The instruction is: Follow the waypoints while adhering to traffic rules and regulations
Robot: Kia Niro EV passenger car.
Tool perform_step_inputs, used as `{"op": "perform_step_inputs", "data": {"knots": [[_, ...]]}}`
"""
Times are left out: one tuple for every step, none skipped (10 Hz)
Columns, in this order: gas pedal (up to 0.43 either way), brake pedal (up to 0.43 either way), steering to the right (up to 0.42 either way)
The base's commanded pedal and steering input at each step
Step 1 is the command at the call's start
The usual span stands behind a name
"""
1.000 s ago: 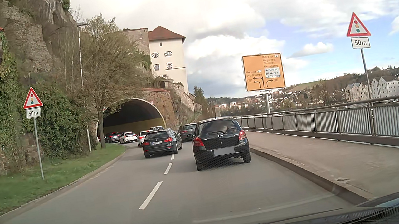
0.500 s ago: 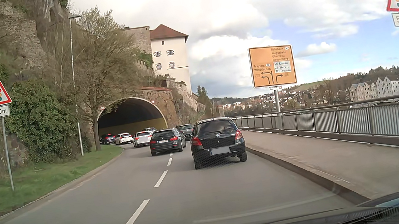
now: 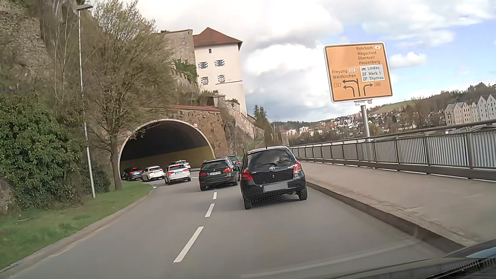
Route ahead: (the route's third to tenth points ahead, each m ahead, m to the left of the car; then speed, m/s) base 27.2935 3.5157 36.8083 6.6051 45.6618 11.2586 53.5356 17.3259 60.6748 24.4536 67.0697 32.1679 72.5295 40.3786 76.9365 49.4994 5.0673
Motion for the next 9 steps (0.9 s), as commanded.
{"op": "perform_step_inputs", "data": {"knots": [[0.079,0.000,-0.042],[0.079,0.000,-0.041],[0.079,0.000,-0.041],[0.079,0.000,-0.041],[0.079,0.000,-0.042],[0.079,0.000,-0.042],[0.079,0.000,-0.042],[0.079,0.000,-0.041],[0.079,0.000,-0.037]]}}
